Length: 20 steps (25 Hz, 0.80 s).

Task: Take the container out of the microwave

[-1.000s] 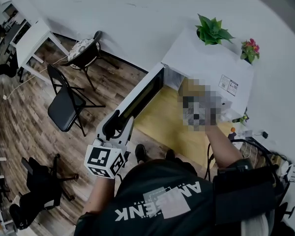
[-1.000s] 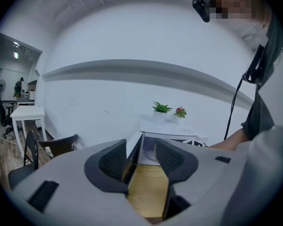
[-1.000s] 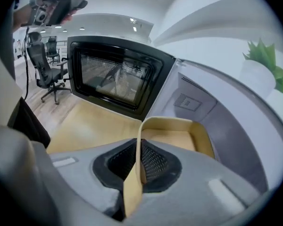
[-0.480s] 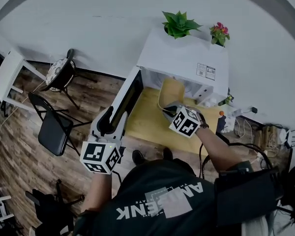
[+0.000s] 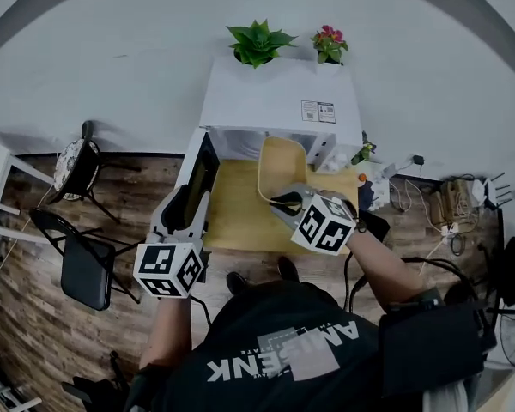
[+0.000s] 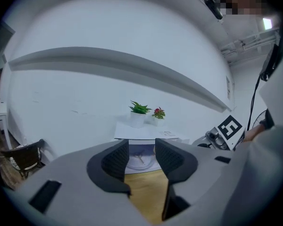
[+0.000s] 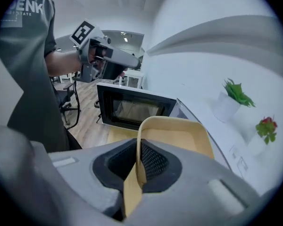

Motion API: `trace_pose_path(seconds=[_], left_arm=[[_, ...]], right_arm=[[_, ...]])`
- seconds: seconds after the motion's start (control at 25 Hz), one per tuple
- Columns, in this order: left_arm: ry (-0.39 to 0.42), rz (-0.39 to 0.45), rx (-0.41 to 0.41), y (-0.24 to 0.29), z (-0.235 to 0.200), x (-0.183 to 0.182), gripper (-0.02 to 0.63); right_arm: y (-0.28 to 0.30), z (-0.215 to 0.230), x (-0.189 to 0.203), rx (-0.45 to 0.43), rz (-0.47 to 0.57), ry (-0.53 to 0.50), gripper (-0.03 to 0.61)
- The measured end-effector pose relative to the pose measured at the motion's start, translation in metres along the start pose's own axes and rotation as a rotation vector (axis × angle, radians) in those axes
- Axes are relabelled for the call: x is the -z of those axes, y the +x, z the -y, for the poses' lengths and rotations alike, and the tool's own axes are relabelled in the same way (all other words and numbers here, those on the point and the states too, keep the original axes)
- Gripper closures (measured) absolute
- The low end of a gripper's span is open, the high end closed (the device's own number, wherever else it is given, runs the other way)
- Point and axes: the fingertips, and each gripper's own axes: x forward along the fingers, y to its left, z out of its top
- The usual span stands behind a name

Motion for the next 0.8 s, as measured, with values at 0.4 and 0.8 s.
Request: trace_pose_path(seconds=[0.4,0.8], left_arm=[[0.032,0.029,0.107,0.023,0.030,-0.021,0.477],[0.065,0.075,0.101,0.028,0.048,-0.046,0.593]], right_arm=[[-0.079,0.003,-0.032,0.081,0.088,0.019,0.552],[-0.128,0.018,-0.045,0.147,0.139,0.008,0.552]])
